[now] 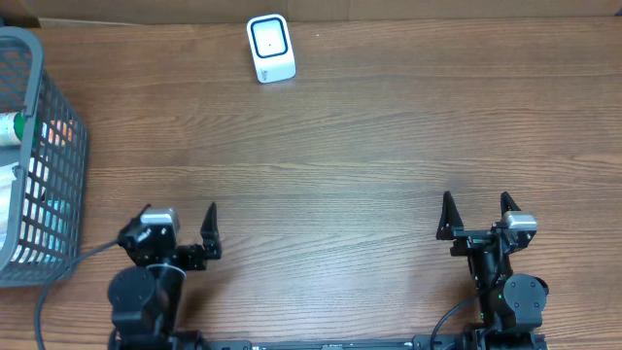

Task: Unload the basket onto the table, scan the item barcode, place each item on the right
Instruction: 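Swing the left gripper over and down into the grey basket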

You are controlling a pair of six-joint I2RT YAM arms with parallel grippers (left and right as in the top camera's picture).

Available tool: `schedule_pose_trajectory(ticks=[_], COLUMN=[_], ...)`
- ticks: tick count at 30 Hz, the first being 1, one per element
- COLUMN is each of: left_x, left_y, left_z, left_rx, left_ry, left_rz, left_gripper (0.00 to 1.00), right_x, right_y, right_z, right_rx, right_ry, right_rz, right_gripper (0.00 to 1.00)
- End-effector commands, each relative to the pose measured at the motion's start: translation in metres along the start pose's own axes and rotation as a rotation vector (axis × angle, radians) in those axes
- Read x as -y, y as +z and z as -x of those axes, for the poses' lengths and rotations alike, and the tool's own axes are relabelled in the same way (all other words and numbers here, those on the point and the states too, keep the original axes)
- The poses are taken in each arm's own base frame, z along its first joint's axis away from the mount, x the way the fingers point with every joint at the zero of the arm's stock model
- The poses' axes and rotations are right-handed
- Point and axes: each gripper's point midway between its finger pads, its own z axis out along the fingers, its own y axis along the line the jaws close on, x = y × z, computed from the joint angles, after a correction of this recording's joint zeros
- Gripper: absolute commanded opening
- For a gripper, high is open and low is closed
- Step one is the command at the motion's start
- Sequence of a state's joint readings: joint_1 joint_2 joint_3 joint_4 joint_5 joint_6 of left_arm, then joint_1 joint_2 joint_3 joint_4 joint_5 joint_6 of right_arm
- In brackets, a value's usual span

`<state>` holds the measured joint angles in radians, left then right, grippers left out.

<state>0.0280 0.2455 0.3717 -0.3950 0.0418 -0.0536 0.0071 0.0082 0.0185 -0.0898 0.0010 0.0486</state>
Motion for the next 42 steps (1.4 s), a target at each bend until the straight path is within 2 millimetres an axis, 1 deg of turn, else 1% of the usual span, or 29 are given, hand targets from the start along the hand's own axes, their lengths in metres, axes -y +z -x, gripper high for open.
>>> schedule_pose_trajectory(ticks=[1, 7, 13, 18, 23, 26, 30, 34, 36, 38, 40, 42], left_x=[0.003, 0.005, 0.013, 0.025, 0.045, 0.051, 0.057, 0.057, 0.056, 0.047, 0.027, -0.005], left_y=[-0.001, 0.01, 0.024, 0.035, 0.046, 0.051, 0.056, 0.063, 0.064, 0.062, 0.059, 0.053], left_z=[0.033, 0.074, 0.098, 0.118, 0.145, 0.164, 0.187, 0.206, 0.215, 0.225, 0.238, 0.251], left_rx=[0.013, -0.05, -0.176, -0.303, -0.452, -0.534, -0.571, -0.529, -0.491, -0.453, -0.417, -0.375], left_ry=[-0.022, -0.025, -0.035, -0.055, -0.107, -0.129, -0.147, -0.133, -0.106, -0.09, -0.136, -0.224], left_rz=[-0.007, -0.009, -0.042, -0.1, -0.216, -0.27, -0.298, -0.303, -0.307, -0.279, -0.201, -0.089], left_gripper=[1.0, 1.0, 1.0, 1.0, 1.0, 1.0, 0.99, 0.99, 1.0, 1.0, 1.0, 1.0], right_x=[0.002, 0.002, 0.002, 0.002, 0.002, 0.002, 0.002, 0.002, 0.002, 0.002, 0.002, 0.002], right_y=[0.0, 0.0, 0.0, 0.0, 0.0, 0.0, 0.0, 0.0, 0.0, 0.0, 0.0, 0.0], right_z=[-0.002, -0.002, -0.002, -0.002, -0.002, -0.002, -0.002, -0.002, -0.002, -0.002, -0.002, -0.002], right_rx=[0.002, 0.002, 0.002, 0.002, 0.002, 0.002, 0.002, 0.002, 0.002, 0.002, 0.002, 0.002], right_ry=[-0.005, -0.005, -0.005, -0.005, -0.005, -0.005, -0.005, -0.005, -0.005, -0.005, -0.005, -0.005], right_rz=[-0.011, -0.011, -0.011, -0.011, -0.011, -0.011, -0.011, -0.011, -0.011, -0.011, -0.011, -0.011], right_gripper=[1.0, 1.0, 1.0, 1.0, 0.99, 0.99, 1.0, 1.0, 1.0, 1.0, 1.0, 1.0])
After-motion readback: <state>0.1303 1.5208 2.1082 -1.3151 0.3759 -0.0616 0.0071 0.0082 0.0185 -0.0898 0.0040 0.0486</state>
